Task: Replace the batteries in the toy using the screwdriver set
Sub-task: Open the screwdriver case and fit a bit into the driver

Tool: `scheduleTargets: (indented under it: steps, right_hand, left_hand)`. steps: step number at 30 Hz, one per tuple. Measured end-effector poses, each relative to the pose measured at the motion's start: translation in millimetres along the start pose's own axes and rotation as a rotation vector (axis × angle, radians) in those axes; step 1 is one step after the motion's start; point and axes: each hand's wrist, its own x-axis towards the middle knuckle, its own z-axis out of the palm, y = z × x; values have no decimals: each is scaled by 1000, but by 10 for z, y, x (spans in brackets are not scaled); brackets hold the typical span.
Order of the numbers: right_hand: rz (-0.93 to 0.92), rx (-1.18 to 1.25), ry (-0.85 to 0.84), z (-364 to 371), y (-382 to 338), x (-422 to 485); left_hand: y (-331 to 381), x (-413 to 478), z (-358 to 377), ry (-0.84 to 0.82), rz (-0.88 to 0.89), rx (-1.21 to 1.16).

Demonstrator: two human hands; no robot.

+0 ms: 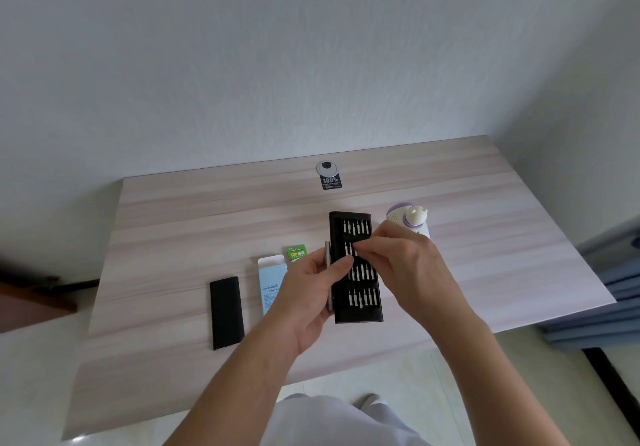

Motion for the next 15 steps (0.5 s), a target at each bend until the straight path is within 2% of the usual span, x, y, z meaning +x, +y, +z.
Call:
scheduleTargets:
  steps: [15]
  right_hand:
    - [-57, -307, -240, -95, -1, 195]
  left_hand:
    - [18, 27, 16, 20, 20, 124]
